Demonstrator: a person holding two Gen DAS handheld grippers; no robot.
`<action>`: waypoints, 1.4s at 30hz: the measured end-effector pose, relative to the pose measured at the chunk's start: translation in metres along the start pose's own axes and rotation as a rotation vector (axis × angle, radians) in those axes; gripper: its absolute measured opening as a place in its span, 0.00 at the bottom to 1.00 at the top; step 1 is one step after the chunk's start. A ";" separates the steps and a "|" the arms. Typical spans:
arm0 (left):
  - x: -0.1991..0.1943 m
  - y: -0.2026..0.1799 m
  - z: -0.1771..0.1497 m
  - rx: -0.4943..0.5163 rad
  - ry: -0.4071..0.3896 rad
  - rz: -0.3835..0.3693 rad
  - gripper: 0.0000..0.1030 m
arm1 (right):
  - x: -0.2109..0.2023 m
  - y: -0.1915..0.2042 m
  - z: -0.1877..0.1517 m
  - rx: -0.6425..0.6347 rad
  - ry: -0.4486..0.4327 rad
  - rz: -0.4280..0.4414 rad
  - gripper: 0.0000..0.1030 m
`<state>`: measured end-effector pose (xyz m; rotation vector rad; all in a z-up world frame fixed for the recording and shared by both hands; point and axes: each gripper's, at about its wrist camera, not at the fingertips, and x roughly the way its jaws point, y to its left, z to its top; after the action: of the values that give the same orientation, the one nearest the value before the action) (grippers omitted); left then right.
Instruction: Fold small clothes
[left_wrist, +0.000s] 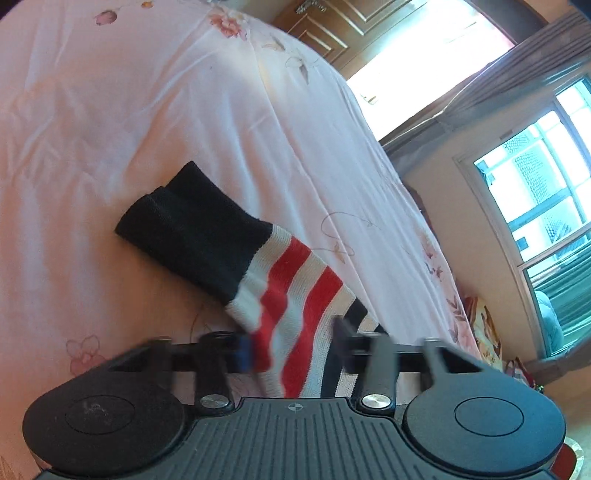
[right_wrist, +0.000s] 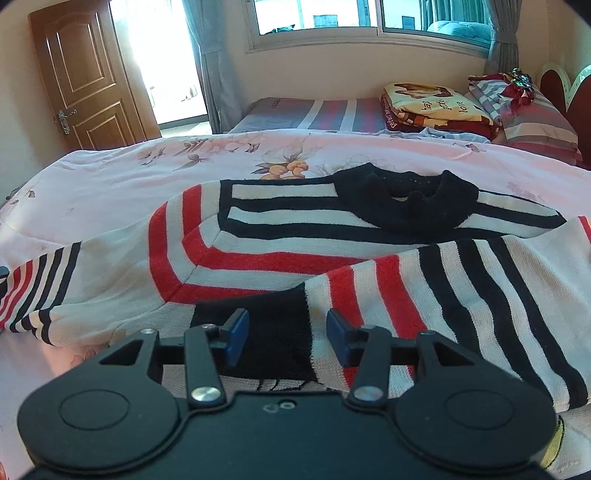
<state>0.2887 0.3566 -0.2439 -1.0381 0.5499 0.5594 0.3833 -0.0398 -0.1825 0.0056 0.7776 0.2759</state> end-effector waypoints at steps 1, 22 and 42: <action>0.001 0.003 0.001 -0.026 0.007 -0.005 0.06 | 0.000 0.000 0.000 -0.001 -0.006 -0.005 0.45; -0.040 -0.284 -0.258 0.864 0.302 -0.499 0.07 | -0.068 -0.110 -0.023 0.265 -0.070 -0.013 0.47; -0.075 -0.267 -0.214 0.843 0.086 -0.280 1.00 | -0.064 -0.084 -0.026 0.126 -0.075 0.086 0.69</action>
<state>0.3776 0.0447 -0.1109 -0.3204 0.6222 0.0053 0.3423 -0.1393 -0.1659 0.1676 0.7205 0.3064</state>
